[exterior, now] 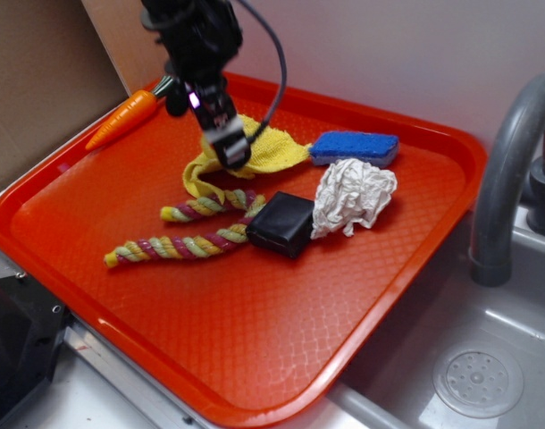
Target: Grab the yellow cloth.
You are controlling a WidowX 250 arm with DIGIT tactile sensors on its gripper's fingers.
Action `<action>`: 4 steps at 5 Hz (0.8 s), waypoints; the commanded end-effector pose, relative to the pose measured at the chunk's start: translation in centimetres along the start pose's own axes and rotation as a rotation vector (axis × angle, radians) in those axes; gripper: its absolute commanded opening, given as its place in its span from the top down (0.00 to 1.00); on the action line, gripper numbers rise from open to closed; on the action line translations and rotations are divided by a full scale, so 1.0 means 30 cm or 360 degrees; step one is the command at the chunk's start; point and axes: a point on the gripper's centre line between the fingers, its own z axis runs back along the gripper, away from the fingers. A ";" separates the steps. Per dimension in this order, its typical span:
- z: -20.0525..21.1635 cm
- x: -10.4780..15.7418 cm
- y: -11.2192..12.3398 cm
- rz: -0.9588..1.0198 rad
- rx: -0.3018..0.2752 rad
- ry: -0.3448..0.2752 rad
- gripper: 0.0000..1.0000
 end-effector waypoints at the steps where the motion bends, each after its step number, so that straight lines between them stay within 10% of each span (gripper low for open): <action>1: -0.171 0.005 0.025 0.0088 0.0043 0.0100 0.00; 2: -0.140 0.020 0.074 0.0191 0.0101 0.0068 1.00; 4: -0.066 0.056 0.188 0.0277 0.0148 0.0082 1.00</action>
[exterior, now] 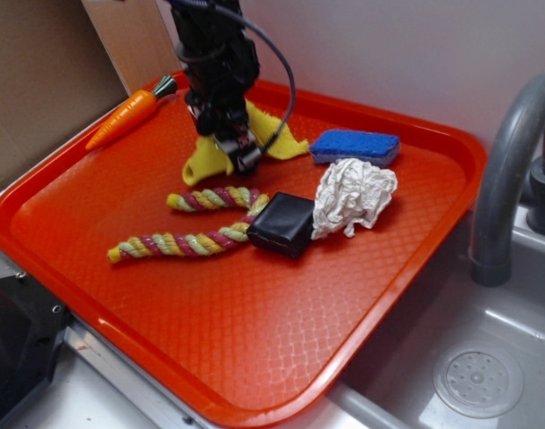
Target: Grab the yellow cloth.
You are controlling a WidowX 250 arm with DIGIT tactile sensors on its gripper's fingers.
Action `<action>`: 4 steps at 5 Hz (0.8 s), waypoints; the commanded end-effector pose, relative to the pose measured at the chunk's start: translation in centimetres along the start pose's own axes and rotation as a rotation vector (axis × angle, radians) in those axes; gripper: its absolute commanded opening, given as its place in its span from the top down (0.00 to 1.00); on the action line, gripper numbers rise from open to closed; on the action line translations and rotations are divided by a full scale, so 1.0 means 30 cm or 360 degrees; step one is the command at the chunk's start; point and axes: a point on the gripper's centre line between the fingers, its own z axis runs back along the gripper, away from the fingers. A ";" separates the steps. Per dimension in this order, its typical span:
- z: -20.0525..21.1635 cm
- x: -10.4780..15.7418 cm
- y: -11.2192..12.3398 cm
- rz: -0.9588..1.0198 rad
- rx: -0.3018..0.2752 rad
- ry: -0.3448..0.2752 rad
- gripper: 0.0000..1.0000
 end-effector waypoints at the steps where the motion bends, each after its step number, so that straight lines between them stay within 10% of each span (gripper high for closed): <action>1: 0.119 -0.025 0.037 0.0028 0.0076 0.0019 1.00; 2: 0.282 -0.117 0.071 0.0218 0.0216 0.0071 1.00; 4: 0.583 -0.424 0.275 0.0860 -0.0123 0.0085 1.00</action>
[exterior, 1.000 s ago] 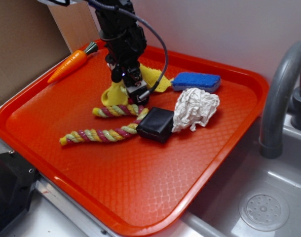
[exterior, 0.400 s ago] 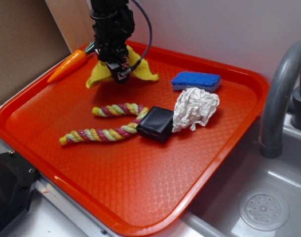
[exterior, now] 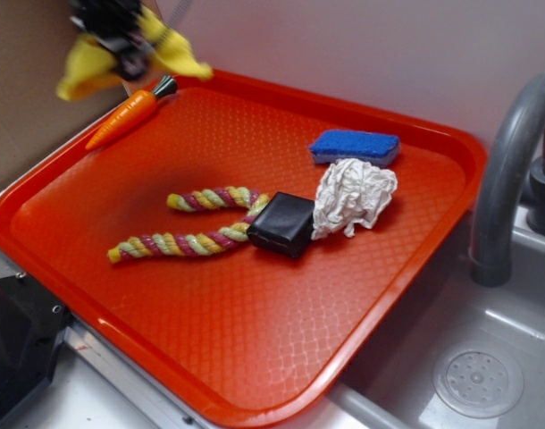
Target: Grab the yellow cloth.
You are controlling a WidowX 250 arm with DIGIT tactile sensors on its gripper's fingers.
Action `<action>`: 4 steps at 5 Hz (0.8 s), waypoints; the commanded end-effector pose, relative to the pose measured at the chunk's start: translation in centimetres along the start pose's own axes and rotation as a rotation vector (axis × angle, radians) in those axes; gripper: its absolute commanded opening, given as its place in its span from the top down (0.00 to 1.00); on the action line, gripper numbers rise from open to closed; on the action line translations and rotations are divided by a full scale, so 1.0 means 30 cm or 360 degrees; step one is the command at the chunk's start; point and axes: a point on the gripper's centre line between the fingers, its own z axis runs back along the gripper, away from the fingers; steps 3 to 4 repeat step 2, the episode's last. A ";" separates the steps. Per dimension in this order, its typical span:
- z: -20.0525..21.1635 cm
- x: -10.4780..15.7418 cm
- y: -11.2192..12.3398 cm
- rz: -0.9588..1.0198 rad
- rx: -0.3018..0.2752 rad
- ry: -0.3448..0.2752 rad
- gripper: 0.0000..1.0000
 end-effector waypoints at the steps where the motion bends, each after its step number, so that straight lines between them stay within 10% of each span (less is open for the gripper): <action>1: 0.261 -0.133 0.169 0.0814 -0.0255 0.0028 1.00; 4: 0.217 -0.103 0.106 0.1090 -0.0151 0.0074 1.00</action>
